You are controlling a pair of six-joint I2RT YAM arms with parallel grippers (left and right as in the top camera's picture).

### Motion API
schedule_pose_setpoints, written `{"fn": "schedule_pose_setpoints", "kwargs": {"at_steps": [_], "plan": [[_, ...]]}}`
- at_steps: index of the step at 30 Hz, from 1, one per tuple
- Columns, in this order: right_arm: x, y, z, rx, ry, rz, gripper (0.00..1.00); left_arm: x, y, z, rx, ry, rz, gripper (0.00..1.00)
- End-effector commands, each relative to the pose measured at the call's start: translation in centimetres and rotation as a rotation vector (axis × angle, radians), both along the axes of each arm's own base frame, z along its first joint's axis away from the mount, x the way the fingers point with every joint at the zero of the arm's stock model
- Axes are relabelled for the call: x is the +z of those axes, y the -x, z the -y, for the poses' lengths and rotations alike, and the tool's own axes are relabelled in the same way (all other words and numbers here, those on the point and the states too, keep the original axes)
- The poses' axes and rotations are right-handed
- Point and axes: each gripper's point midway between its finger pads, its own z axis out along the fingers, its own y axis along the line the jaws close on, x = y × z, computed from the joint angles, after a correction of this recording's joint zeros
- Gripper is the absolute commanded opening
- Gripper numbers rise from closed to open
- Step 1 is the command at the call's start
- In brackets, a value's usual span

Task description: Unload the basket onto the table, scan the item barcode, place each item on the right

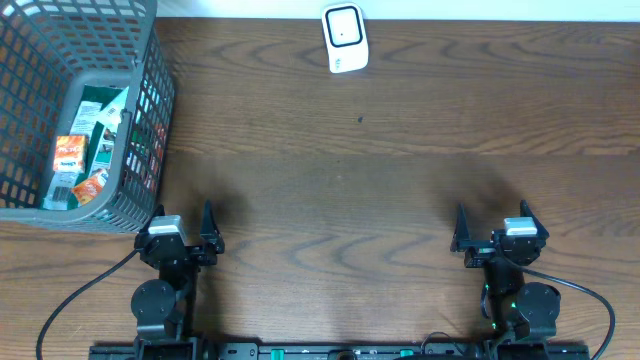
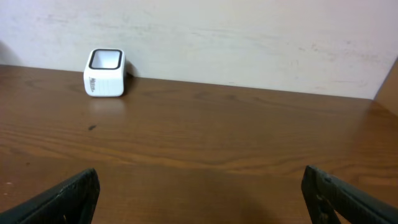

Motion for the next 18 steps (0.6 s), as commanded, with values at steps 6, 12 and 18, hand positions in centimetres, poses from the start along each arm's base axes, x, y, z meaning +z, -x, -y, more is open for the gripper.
{"fn": "schedule_pose_setpoints", "kwargs": {"at_steps": [6, 12, 18], "plan": [[-0.06, 0.02, -0.07, 0.005, 0.013, -0.001, 0.99, -1.44, 0.12, -0.06, -0.001, -0.011, -0.047, 0.8], [-0.06, 0.02, -0.08, 0.006, 0.013, -0.001, 0.99, -1.41, 0.11, 0.14, -0.012, -0.008, -0.046, 0.8], [-0.06, 0.02, -0.07, 0.005, 0.013, -0.001, 0.99, -1.4, 0.11, 0.13, -0.012, -0.009, -0.046, 0.8]]}}
